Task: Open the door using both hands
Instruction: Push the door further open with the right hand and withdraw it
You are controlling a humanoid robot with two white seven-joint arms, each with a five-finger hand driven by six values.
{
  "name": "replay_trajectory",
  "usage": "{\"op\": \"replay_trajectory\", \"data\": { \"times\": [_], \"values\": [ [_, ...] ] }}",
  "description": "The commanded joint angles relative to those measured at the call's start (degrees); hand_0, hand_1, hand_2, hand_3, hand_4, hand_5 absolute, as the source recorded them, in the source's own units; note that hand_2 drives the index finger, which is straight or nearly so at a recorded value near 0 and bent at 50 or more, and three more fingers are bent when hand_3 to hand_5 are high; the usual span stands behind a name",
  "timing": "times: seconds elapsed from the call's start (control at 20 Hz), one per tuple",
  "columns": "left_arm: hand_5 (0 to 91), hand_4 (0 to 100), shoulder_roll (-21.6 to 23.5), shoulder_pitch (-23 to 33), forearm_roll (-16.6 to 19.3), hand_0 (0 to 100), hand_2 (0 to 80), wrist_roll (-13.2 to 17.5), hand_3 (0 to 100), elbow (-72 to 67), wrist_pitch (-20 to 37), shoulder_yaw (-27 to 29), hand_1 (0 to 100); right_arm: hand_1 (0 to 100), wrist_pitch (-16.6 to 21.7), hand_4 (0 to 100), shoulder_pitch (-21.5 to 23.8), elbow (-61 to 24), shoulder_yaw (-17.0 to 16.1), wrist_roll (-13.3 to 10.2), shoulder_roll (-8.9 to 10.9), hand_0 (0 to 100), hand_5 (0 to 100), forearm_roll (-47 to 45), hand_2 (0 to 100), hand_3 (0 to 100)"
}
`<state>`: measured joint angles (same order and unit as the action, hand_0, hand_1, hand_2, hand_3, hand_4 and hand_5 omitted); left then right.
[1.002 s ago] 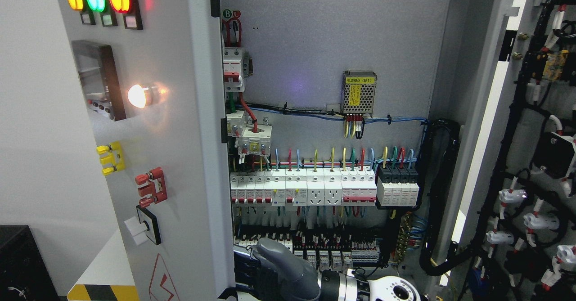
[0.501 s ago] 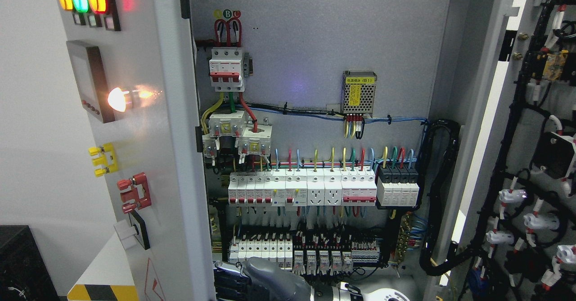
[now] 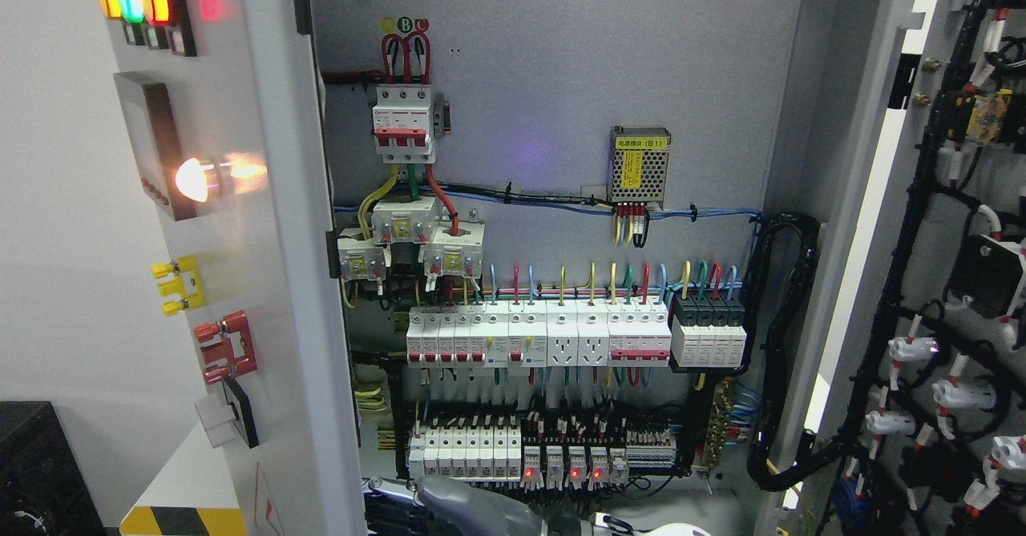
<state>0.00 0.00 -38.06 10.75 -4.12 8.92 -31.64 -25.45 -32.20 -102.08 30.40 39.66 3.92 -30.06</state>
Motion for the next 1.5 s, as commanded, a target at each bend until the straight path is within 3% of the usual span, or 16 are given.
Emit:
{"op": "replay_trajectory", "data": {
  "times": [0.0,0.85,1.25,1.45],
  "values": [
    [0.0,0,-0.18,-0.88,0.00,0,0.0,-0.03,0,-0.02,0.30,0.00,0,0,0.14,0,0.12,-0.49,3.78,-1.77,-0.66,0,0,0.88,0,0],
    [0.0,0,-0.18,-0.88,0.00,0,0.0,-0.03,0,0.07,0.30,0.00,0,0,0.23,0,0.21,-0.49,7.74,-1.78,-5.41,0,0,1.15,0,0],
    [0.0,0,-0.09,-0.88,0.00,0,0.0,-0.03,0,0.07,0.30,0.00,0,0,0.23,0,0.21,-0.14,9.94,-2.74,-8.66,0,0,5.19,0,0],
    [0.0,0,-0.09,-0.79,0.00,0,0.0,-0.03,0,0.07,0.30,0.00,0,0,0.23,0,0.21,0.03,10.73,-3.18,-9.36,0,0,5.89,0,0]
  ]
}}
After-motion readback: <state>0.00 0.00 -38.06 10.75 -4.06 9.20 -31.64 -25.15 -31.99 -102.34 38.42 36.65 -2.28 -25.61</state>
